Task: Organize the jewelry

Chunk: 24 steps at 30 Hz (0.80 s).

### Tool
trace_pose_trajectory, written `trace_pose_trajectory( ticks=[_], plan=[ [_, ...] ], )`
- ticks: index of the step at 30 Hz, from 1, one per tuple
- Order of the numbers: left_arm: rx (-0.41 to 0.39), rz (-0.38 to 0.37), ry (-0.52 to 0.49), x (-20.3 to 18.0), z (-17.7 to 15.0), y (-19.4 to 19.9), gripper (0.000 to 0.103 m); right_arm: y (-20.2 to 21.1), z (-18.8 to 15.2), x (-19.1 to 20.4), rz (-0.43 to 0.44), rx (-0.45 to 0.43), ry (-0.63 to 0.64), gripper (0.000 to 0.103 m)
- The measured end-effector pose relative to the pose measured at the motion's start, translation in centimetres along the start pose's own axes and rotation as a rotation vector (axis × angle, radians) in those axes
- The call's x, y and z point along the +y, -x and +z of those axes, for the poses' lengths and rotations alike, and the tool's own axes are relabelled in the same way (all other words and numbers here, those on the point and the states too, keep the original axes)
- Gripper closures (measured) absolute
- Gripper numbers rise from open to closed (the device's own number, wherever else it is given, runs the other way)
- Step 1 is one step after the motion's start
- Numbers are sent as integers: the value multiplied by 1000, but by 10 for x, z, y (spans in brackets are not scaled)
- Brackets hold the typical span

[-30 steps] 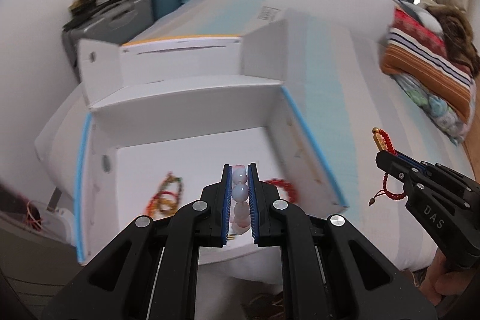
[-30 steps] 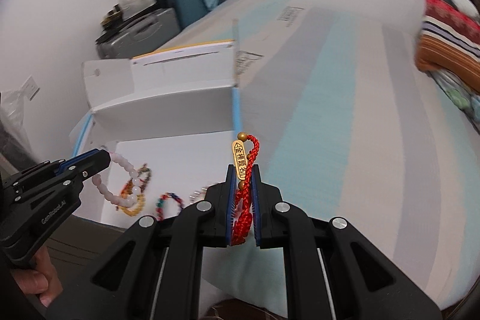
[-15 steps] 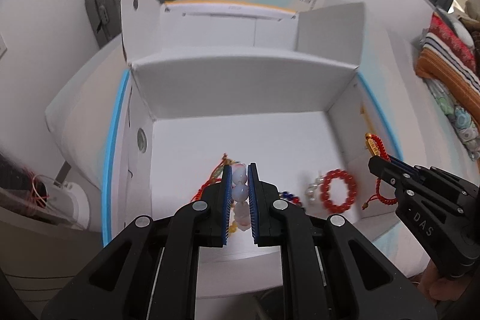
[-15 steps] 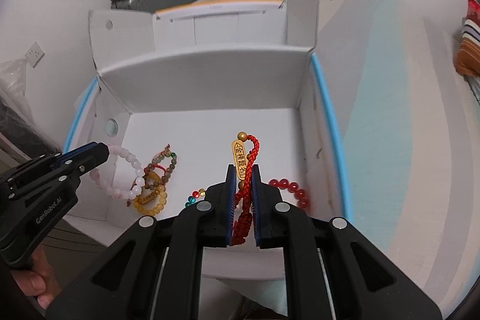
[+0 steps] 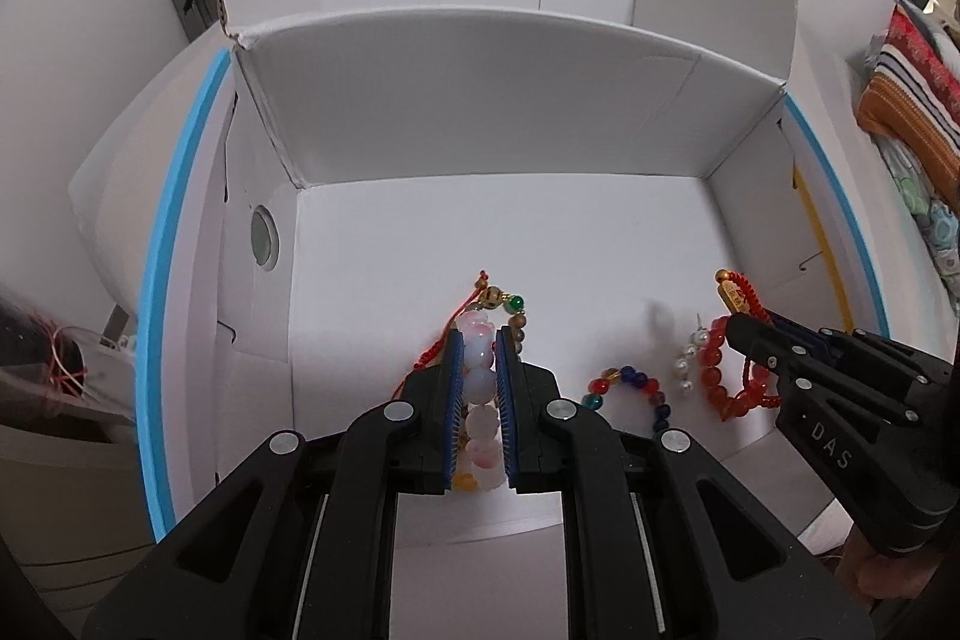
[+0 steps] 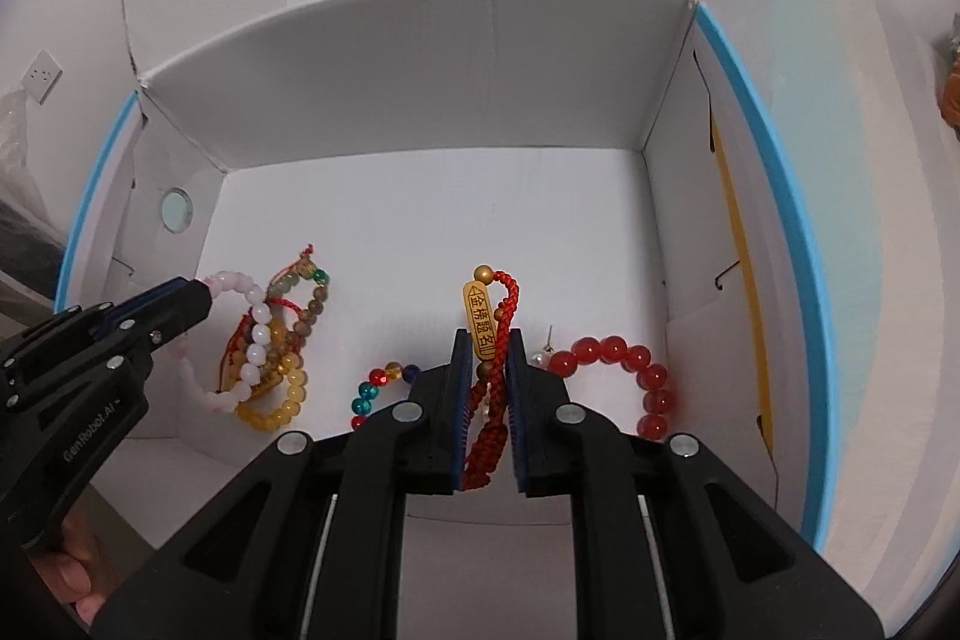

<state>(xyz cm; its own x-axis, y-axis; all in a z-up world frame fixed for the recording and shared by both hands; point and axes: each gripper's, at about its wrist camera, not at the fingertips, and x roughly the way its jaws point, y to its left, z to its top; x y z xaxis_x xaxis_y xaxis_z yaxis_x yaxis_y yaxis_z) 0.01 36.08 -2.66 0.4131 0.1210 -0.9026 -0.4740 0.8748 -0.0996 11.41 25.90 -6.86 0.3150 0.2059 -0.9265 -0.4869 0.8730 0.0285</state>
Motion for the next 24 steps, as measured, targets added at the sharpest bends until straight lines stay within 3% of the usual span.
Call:
trace_pose_trajectory(
  ticks=[1, 3, 5, 8, 11, 14, 24],
  plan=[
    [-4, 0, 5, 0, 0, 1, 88, -1, -1, 0, 0, 12, 0, 82],
    [-19, 8, 7, 0, 1, 6, 75, 2, -2, 0, 3, 7, 3, 73],
    [-45, 17, 14, 1, 1, 13, 52, 10, -3, 0, -1, -23, 1, 48],
    [-88, 33, 23, 1, 0, 29, 30, 26, -6, -1, 0, -72, -2, 28],
    [-145, 41, 32, 1, -3, 52, 15, 44, -10, -4, 4, -113, -14, 17],
    [-185, 38, 34, 0, -9, 69, 8, 66, -15, -8, -8, -172, -24, 8],
    [-270, 84, 23, -10, -59, 116, 6, 125, -70, -12, -35, -296, -23, 8]
  ],
)
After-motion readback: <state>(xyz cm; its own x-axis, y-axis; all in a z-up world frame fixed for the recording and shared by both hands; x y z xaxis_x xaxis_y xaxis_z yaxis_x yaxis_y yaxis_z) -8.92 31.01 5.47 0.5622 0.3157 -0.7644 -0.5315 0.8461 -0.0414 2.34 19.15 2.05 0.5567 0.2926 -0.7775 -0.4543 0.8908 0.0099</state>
